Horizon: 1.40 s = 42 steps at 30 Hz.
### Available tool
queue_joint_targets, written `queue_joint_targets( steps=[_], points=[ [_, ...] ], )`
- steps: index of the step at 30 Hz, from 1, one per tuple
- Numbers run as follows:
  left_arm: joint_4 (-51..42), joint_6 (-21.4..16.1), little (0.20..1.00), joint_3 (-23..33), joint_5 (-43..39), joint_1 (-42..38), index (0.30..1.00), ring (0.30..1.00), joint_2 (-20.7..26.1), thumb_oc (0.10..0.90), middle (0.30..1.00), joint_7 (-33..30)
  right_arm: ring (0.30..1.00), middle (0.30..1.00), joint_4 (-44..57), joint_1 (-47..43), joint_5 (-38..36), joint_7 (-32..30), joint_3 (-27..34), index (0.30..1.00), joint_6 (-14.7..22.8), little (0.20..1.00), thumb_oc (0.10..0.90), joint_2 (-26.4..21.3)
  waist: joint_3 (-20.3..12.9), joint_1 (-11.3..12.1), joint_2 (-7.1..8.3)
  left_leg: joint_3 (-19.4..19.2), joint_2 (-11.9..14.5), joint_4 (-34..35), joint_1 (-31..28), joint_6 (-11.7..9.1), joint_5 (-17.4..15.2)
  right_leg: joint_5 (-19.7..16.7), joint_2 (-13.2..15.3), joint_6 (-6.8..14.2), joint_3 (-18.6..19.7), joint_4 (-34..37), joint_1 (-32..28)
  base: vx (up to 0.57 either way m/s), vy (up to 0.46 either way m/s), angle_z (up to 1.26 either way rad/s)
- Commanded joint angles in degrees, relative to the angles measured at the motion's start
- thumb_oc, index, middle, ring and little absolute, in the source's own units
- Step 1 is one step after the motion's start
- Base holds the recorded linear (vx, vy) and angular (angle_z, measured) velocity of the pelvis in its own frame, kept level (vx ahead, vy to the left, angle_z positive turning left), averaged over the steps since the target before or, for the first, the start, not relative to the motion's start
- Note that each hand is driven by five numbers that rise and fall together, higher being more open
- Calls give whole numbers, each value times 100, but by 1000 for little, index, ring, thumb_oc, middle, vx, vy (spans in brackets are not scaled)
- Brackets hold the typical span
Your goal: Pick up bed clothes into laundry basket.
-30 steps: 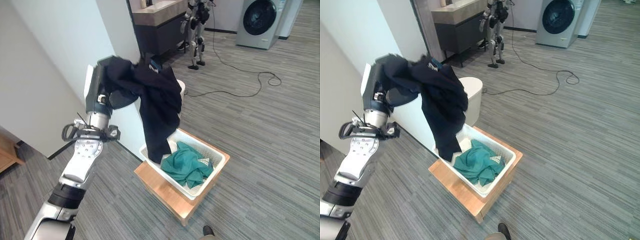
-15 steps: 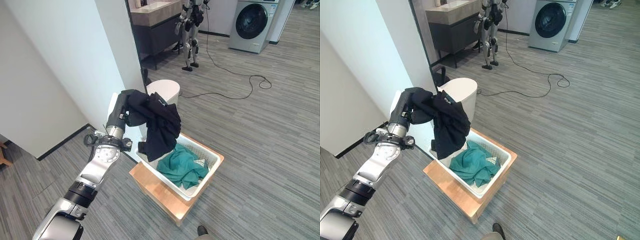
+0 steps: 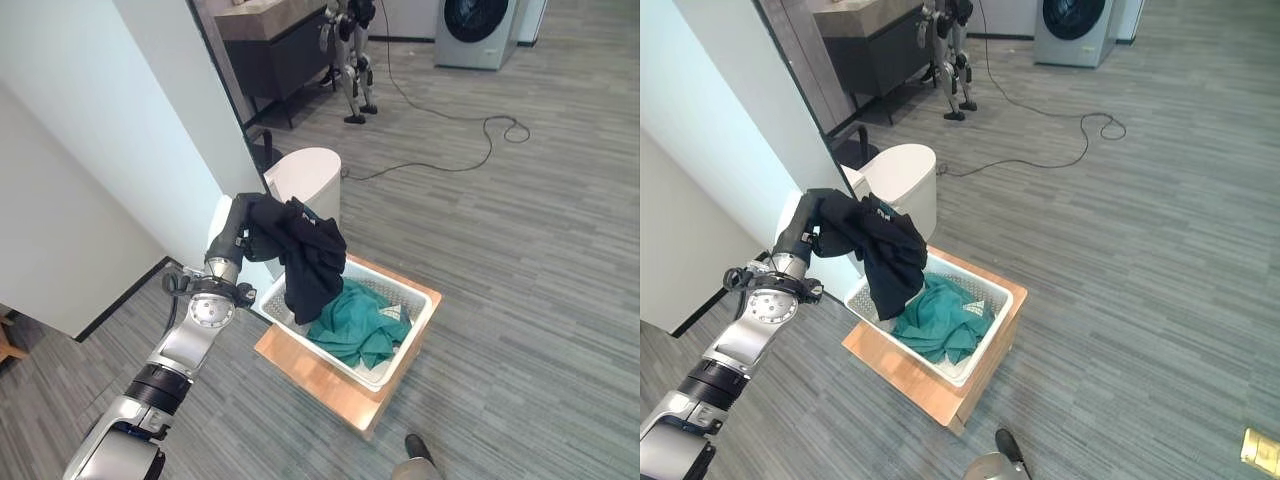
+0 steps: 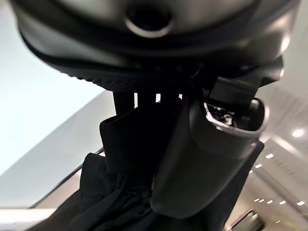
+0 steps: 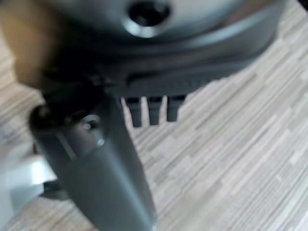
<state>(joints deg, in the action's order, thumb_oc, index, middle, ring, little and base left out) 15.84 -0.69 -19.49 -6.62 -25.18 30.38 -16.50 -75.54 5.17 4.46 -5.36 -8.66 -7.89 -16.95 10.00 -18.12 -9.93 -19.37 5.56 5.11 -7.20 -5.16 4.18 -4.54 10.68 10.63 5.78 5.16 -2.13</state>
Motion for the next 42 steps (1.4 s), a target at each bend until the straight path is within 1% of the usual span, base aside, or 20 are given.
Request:
queue_joint_targets(
  steps=[1,3,5,9,10,11,12,15,16,18,19,22,25,26,30,31,32,33,37,42],
  points=[
    [25,-382,300,739,182,-552,300,300,84,400,300,-74,900,900,-157,121,133,-33,-195,900,-27,900,800,184,-194,-41,395,147,326,-11,-32,-327,-449,234,-138,-277,-316,-73,-8,13,5,-16],
    [147,-318,300,715,265,-373,300,300,-8,400,300,22,900,900,-128,125,140,-48,-185,900,-17,900,800,178,-170,-106,351,101,337,-11,-26,-332,-449,231,-157,-285,-280,-61,34,14,-8,-14],
    [556,-163,300,554,604,-51,300,300,-193,400,300,218,900,900,-81,135,112,-75,-157,900,13,900,800,185,-133,-173,357,61,360,-11,9,-335,-450,224,-181,-295,-252,-49,87,9,-36,-3],
    [835,-82,300,481,877,278,300,300,-316,400,300,294,900,900,-52,180,132,-103,-157,900,32,900,800,203,-98,-192,338,52,362,-11,40,-341,-432,218,-183,-308,-236,-50,111,-7,-25,-9],
    [1119,-11,300,357,1133,425,300,300,-343,400,300,380,900,900,-34,144,165,-102,-180,900,31,900,800,192,-35,-238,298,41,356,-11,78,-344,-415,198,-190,-310,-205,-51,166,-28,-7,-18],
    [1273,7,836,316,1209,478,836,836,-377,758,836,393,900,900,-26,132,192,-108,-203,900,32,900,800,192,-25,-260,266,30,354,-11,109,-344,-409,188,-197,-314,-188,-50,206,-23,-13,-14],
    [1450,20,900,268,1319,521,900,900,-423,800,900,376,900,900,-16,127,206,-129,-222,900,47,900,800,198,-13,-287,242,20,347,-11,120,-340,-407,173,-204,-317,-173,-45,227,-9,-11,-9],
    [1815,36,900,139,1579,600,900,900,-535,800,900,313,900,900,5,136,225,-172,-255,900,79,900,800,205,-2,-323,194,-19,348,-11,142,-338,-409,166,-216,-318,-146,-36,263,1,-5,-1],
    [2143,69,900,64,1738,665,900,900,-608,800,900,256,900,900,-3,140,267,-189,-318,900,104,900,800,207,20,-354,142,-38,339,-11,150,-336,-402,165,-220,-319,-133,-29,285,0,0,0],
    [2282,73,900,39,1825,661,900,900,-628,800,900,200,900,900,2,142,295,-200,-348,900,116,900,800,212,30,-363,113,-44,335,-11,161,-336,-400,169,-226,-320,-136,-21,293,0,0,0],
    [2399,95,900,-45,2037,623,900,900,-594,800,900,128,900,900,31,124,330,-212,-420,900,157,900,800,209,47,-390,72,-63,334,-11,169,-337,-398,179,-237,-316,-125,-16,311,0,0,0],
    [2339,113,900,-114,2346,442,900,900,-434,800,900,-54,900,900,114,138,306,-223,-489,900,255,900,800,214,44,-416,52,-95,342,-11,166,-339,-397,178,-252,-314,-104,-16,315,-7,-14,-5],
    [2081,113,900,-50,2505,265,900,900,-197,800,900,-225,900,900,179,177,238,-253,-503,900,343,900,800,234,17,-409,76,-89,346,-11,144,-339,-399,174,-261,-315,-118,-16,292,-8,-34,-10],
    [1796,37,900,7,2540,293,900,900,-129,800,900,-307,900,900,197,147,194,-280,-555,900,475,900,800,173,-13,-331,91,-43,356,-11,133,-338,-400,190,-261,-323,-159,-16,256,-1,-61,-5],
    [1426,60,900,79,2541,40,900,900,88,800,900,-432,900,900,160,211,106,-268,-438,900,427,900,800,204,-66,-314,156,-19,371,-11,100,-342,-411,205,-276,-317,-186,-23,211,-2,-55,0],
    [1251,27,900,104,2527,-139,900,900,263,800,900,-471,900,900,145,210,56,-238,-386,900,429,900,800,154,-99,-273,191,16,376,-11,92,-349,-416,211,-276,-310,-210,-32,193,-8,-34,0],
    [1243,32,900,104,2525,-139,900,900,268,800,900,-467,900,900,144,207,55,-237,-384,900,429,900,800,157,-95,-273,195,18,375,-11,91,-349,-416,212,-275,-310,-212,-32,191,-9,-65,1],
    [1124,-4,900,128,2523,-248,900,900,404,800,900,-492,900,900,139,169,20,-192,-377,900,445,900,800,109,-123,-233,229,53,382,-11,80,-354,-417,222,-279,-310,-228,-41,168,-2,-31,1],
    [1186,-38,900,127,2503,-355,900,900,540,800,900,-534,900,900,148,60,-48,-153,-399,900,474,900,800,39,-163,-204,262,52,407,-11,57,-369,-400,231,-295,-318,-238,-55,125,-3,-37,1],
    [1439,-30,900,117,2616,-338,900,900,672,800,900,-576,900,900,133,-31,-99,-96,-449,900,516,900,800,46,-196,-210,236,25,429,-11,27,-387,-376,236,-317,-328,-227,-45,107,1,-6,0]
  ],
)
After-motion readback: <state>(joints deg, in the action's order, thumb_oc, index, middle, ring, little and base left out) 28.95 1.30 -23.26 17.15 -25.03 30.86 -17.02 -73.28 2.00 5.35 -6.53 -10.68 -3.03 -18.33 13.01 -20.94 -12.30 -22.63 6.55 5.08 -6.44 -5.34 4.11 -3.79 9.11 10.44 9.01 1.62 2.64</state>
